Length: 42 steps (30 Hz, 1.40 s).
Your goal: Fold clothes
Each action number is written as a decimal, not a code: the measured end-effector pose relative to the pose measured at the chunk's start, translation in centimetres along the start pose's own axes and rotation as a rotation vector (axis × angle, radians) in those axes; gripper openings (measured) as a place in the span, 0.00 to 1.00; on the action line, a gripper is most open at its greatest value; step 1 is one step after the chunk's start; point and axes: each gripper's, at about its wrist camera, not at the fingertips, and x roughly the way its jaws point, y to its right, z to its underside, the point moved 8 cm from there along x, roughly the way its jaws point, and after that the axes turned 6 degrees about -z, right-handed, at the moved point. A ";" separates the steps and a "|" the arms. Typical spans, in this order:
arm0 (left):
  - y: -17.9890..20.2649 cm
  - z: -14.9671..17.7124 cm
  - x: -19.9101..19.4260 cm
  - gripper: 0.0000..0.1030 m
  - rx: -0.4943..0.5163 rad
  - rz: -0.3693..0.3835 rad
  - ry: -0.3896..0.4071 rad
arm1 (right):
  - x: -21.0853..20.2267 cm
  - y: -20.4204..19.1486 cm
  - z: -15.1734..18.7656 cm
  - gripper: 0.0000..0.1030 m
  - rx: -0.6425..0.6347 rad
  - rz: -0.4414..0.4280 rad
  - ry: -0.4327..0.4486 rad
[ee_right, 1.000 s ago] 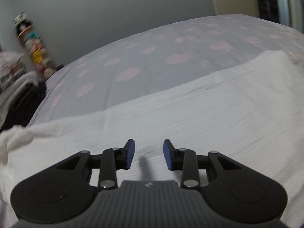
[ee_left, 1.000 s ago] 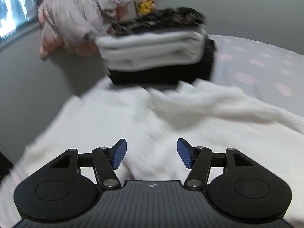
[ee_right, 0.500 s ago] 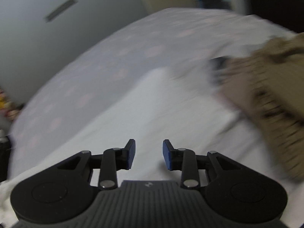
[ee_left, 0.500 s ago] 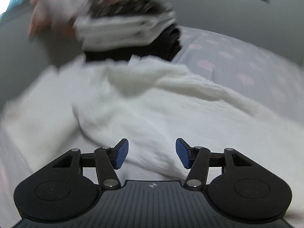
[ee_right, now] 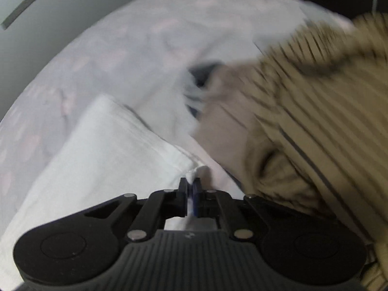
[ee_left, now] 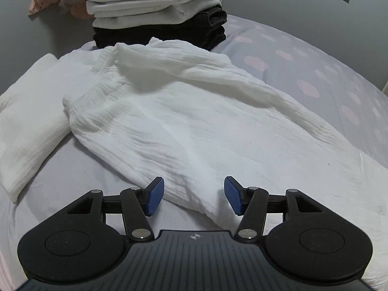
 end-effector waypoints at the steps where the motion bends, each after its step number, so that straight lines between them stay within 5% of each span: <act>1: 0.3 0.0 0.1 0.63 0.006 0.005 -0.002 | -0.7 -1.9 -0.4 0.04 -0.044 -0.039 0.009; 9: 2.1 -0.1 -0.5 0.63 0.110 0.020 0.051 | -3.4 -16.3 -0.9 0.04 -0.242 -0.312 0.004; 12: 1.7 -0.2 -0.3 0.63 0.081 0.037 0.036 | -3.0 -19.2 -0.2 0.06 -0.307 -0.337 -0.002; 14: 1.3 -0.2 0.0 0.63 0.054 0.048 0.018 | -2.5 -19.7 -0.1 0.18 -0.332 -0.324 -0.011; 16: 1.0 -0.2 0.2 0.63 0.032 0.061 0.003 | -3.0 -18.5 -0.5 0.31 -0.317 -0.309 0.006; 19: 1.0 -0.3 0.2 0.63 0.006 0.092 -0.018 | -4.4 -15.1 -1.4 0.31 -0.282 -0.270 0.048; 24: 1.9 -0.1 -0.1 0.63 0.032 0.114 -0.017 | -3.1 -5.7 -0.7 0.31 -0.127 -0.088 0.025; 33: 1.9 0.3 0.3 0.63 0.027 0.124 -0.049 | 2.1 1.4 3.7 0.35 0.122 -0.038 -0.039; 34: 1.9 0.4 0.4 0.63 0.028 0.121 -0.053 | 2.3 1.4 3.7 0.35 0.129 -0.038 -0.032; 36: 2.1 0.4 0.5 0.63 0.042 0.114 -0.052 | 2.3 1.1 3.6 0.09 0.130 -0.045 -0.022; 37: 2.2 0.4 0.5 0.63 0.049 0.111 -0.050 | 2.0 0.8 3.5 0.05 0.126 -0.053 -0.020; 42: 2.2 0.2 0.3 0.63 0.061 0.118 -0.041 | -1.9 0.7 1.5 0.04 0.021 0.024 0.070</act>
